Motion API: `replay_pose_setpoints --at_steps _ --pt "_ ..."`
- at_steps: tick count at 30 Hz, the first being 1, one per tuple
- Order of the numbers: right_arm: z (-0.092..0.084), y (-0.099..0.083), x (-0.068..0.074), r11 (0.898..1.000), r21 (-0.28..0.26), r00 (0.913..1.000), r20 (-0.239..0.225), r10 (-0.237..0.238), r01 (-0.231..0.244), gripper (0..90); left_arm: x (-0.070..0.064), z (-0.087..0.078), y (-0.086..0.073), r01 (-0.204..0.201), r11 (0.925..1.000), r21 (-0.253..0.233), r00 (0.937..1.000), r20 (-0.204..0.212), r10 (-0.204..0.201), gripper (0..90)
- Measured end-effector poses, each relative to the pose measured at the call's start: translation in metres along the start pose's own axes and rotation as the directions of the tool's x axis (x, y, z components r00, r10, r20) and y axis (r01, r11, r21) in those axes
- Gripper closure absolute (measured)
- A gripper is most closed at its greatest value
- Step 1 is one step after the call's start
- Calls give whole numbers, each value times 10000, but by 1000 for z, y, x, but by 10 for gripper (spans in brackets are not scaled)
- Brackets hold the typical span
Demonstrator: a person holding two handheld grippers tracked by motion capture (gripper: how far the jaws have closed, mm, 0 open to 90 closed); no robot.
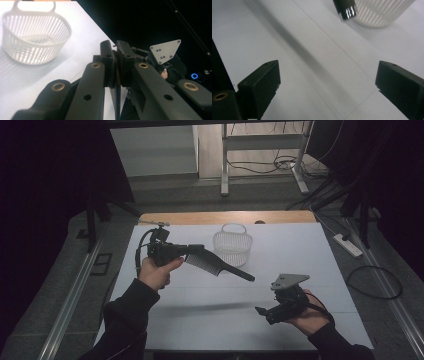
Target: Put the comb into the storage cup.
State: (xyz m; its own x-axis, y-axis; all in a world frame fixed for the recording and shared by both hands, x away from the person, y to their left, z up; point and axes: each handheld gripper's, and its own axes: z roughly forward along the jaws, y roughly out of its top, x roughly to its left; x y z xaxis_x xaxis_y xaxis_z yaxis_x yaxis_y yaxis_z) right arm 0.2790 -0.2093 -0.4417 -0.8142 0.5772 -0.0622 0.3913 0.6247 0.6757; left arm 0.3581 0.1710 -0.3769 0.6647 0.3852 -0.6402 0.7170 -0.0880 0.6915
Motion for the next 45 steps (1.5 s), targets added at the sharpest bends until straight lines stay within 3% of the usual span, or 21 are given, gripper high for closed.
replay_pose_setpoints --at_steps 24,35,45 --pt "-16 -32 -14 9955 90 9928 762 929 -939 2 6 -14 29 -129 9992 -374 9965 -836 97 841" --pt "-29 -47 -17 9890 -8 9835 1049 1471 -1478 2 11 -15 41 -206 9985 -498 9909 -1338 138 841" --pt "-39 -61 -18 9801 66 9722 1284 1959 -1984 0 14 -12 48 -190 9982 -570 9883 -1520 102 841"
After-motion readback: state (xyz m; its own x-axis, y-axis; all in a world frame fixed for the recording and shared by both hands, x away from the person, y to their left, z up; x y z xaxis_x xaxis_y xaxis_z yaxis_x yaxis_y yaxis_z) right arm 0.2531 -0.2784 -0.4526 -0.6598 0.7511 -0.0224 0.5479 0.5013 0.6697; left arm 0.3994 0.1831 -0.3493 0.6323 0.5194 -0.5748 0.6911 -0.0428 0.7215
